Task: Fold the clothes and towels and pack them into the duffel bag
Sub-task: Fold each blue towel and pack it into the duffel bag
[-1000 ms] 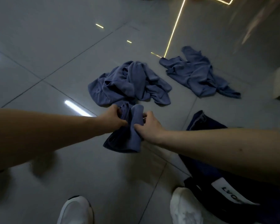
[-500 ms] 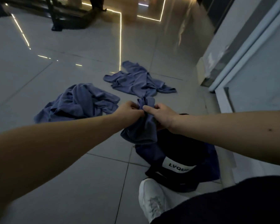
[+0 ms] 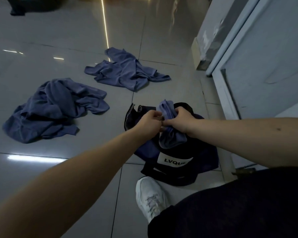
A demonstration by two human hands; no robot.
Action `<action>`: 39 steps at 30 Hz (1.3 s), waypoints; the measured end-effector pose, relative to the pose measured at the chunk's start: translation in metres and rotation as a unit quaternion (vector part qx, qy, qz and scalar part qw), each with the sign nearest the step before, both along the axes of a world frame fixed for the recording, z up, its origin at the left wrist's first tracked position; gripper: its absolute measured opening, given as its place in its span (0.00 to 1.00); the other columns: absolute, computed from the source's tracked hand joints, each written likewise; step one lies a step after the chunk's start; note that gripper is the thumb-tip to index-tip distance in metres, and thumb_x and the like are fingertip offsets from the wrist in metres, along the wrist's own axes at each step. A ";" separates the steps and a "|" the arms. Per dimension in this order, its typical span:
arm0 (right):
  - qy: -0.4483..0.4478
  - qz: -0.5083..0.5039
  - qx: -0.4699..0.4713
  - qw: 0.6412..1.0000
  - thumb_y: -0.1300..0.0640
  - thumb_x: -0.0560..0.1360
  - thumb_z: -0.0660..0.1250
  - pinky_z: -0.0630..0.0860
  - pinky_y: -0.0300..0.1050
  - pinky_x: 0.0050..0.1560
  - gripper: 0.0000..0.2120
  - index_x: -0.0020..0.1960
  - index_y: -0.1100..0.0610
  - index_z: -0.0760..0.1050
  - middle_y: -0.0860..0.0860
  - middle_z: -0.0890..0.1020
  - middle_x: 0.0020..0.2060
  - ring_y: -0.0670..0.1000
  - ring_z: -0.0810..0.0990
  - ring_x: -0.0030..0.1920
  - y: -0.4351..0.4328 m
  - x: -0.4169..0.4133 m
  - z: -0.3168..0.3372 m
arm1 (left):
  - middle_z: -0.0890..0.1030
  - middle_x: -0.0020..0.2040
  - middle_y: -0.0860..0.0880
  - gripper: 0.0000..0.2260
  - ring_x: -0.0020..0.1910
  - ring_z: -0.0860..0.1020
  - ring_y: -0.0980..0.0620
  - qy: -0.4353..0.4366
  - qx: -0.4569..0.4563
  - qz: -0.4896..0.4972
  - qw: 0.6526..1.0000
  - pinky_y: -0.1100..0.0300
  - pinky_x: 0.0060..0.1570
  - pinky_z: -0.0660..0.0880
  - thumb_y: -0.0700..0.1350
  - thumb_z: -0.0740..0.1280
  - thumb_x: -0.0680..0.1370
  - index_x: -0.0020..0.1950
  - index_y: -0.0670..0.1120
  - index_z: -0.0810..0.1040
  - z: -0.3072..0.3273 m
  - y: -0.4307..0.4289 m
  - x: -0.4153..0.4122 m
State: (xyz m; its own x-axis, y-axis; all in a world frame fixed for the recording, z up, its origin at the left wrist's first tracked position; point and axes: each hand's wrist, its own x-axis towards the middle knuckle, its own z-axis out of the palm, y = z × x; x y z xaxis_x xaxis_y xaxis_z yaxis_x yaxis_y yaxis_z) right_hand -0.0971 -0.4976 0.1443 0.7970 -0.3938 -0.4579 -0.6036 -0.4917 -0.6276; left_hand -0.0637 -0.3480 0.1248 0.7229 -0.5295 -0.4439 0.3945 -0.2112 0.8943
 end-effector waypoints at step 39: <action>0.129 0.264 -0.235 0.927 0.47 0.73 0.71 0.78 0.52 0.50 0.15 0.53 0.52 0.71 0.51 0.78 0.51 0.56 0.79 0.51 -0.023 -0.015 -0.061 | 0.77 0.59 0.46 0.10 0.61 0.70 0.44 -0.507 0.517 -0.282 0.630 0.54 0.57 0.68 0.45 0.61 0.81 0.58 0.47 0.79 -0.084 -0.013 0.043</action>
State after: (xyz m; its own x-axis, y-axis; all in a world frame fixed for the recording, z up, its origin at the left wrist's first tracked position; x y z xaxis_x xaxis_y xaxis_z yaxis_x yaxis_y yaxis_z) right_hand -0.1120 -0.5206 0.0831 0.8238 -0.1846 -0.5359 -0.3011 -0.9436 -0.1377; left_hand -0.0208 -0.3610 0.0410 0.7392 -0.6350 -0.2243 -0.6661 -0.7385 -0.1042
